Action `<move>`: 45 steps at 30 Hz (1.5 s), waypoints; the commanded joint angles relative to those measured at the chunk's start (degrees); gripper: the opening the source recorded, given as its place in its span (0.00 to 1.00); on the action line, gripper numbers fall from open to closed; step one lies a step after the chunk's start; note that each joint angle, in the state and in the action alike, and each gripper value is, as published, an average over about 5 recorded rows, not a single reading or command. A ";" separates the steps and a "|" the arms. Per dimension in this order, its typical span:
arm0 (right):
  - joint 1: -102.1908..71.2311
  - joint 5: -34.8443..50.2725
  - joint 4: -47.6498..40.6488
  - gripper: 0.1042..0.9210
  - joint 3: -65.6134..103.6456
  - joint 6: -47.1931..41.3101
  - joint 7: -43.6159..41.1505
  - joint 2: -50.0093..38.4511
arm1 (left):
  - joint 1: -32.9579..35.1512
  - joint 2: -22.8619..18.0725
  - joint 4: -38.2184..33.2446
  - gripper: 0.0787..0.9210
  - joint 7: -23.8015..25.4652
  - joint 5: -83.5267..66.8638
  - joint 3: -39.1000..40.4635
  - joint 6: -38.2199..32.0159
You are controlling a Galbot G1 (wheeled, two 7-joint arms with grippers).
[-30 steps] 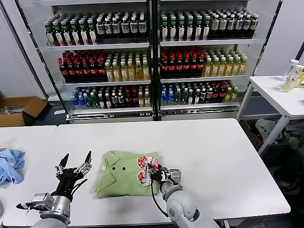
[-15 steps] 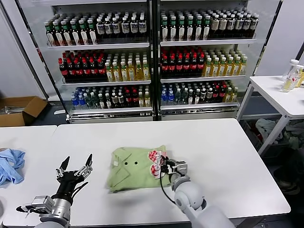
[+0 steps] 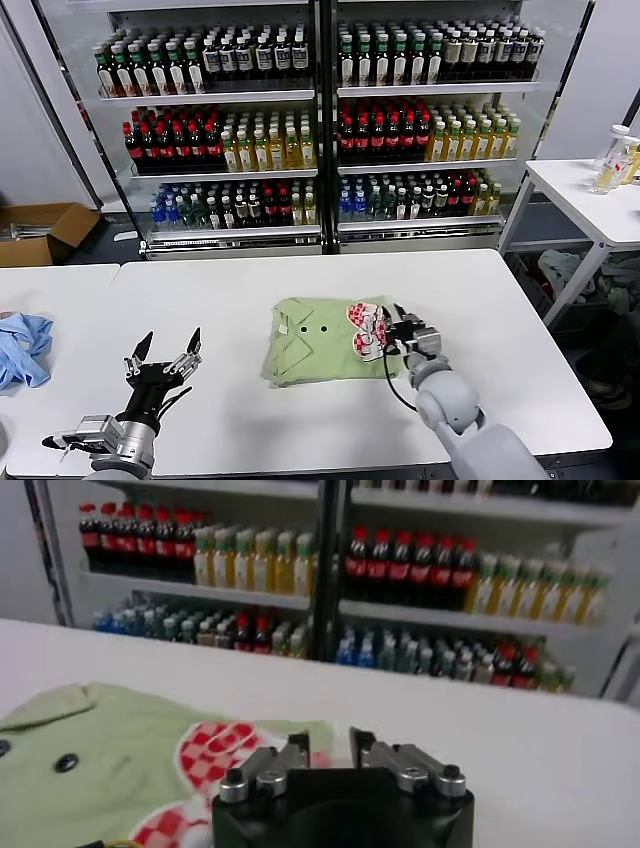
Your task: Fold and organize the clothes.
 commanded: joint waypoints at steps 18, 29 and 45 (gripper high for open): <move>-34.99 -4.52 25.43 0.87 22.64 18.68 -3.28 -3.50 | 2.07 0.56 -1.76 0.88 0.99 1.85 0.18 0.40; -34.25 -4.63 27.35 0.88 22.42 18.80 -2.25 -3.39 | 3.26 0.87 -3.39 0.88 1.23 1.86 -0.63 0.55; -35.05 -5.63 29.00 0.88 23.28 17.37 -1.67 -3.65 | 5.22 0.52 -5.37 0.88 1.92 2.00 -1.51 0.90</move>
